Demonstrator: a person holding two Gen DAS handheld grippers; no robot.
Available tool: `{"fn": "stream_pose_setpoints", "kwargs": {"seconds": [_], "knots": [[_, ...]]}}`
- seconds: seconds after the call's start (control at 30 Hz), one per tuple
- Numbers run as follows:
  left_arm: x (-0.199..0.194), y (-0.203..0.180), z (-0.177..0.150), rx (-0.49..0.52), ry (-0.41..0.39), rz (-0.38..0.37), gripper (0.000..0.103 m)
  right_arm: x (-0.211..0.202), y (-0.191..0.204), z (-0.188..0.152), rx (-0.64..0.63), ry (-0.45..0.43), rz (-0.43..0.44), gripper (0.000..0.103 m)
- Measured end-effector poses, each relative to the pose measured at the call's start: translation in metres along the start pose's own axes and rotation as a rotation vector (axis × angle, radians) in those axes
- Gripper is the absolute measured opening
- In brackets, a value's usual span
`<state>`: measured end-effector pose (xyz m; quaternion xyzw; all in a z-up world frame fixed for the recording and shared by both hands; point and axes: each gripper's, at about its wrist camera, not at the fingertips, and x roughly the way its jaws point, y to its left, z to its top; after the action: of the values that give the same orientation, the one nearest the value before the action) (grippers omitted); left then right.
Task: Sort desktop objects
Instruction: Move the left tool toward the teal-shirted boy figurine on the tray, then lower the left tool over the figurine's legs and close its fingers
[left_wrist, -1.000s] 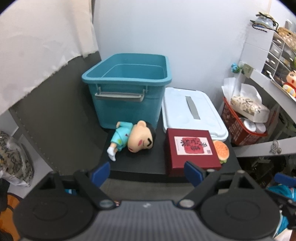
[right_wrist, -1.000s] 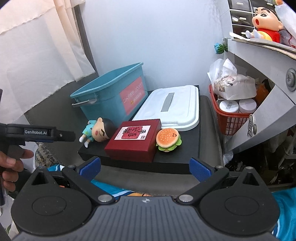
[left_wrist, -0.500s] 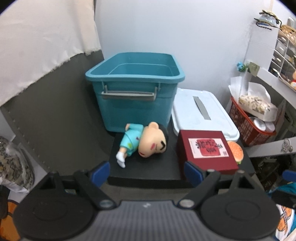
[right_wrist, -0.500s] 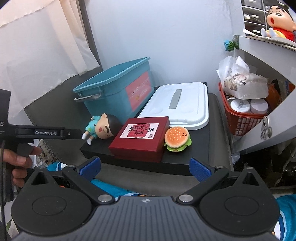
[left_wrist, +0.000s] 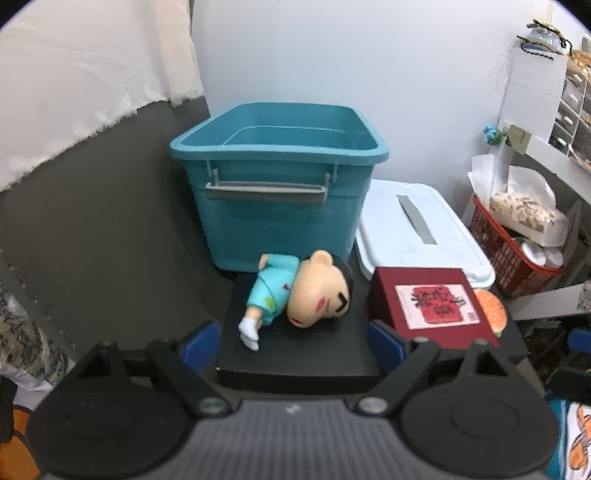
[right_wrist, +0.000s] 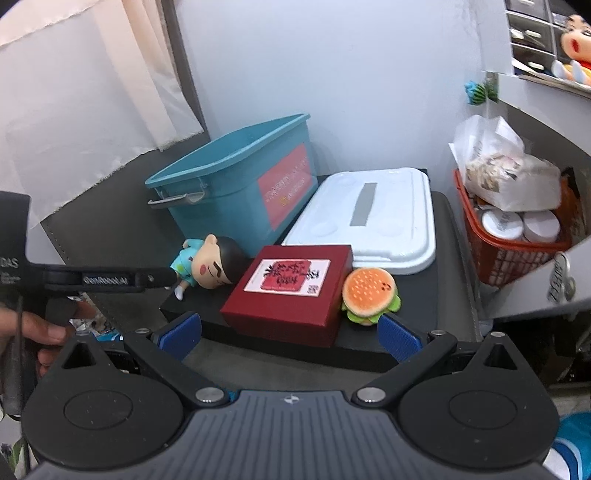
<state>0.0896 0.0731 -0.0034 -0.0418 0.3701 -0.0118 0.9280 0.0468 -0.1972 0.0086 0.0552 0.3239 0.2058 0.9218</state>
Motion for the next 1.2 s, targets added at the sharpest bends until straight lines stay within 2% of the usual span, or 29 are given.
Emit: {"fn": "stream_pose_setpoints", "kwargs": {"seconds": [0.17,0.5,0.7,0.93,1.2], "knots": [[0.013,0.012,0.0,-0.06,0.023,0.009,0.089,0.01,-0.002,0.003,-0.017,0.005,0.009,0.103],[0.032,0.013,0.011,-0.051,-0.008,0.039,0.089,0.029,-0.005,0.009,-0.027,0.032,0.033,0.103],[0.037,0.014,0.012,-0.074,-0.003,0.024,0.089,0.037,-0.008,0.005,-0.004,0.043,0.039,0.103],[0.043,0.007,0.012,-0.023,-0.009,0.012,0.089,0.047,-0.012,0.0,0.022,0.055,0.046,0.103],[0.054,0.005,0.008,-0.019,0.014,0.001,0.086,0.051,-0.015,-0.001,0.044,0.07,0.053,0.103]]}}
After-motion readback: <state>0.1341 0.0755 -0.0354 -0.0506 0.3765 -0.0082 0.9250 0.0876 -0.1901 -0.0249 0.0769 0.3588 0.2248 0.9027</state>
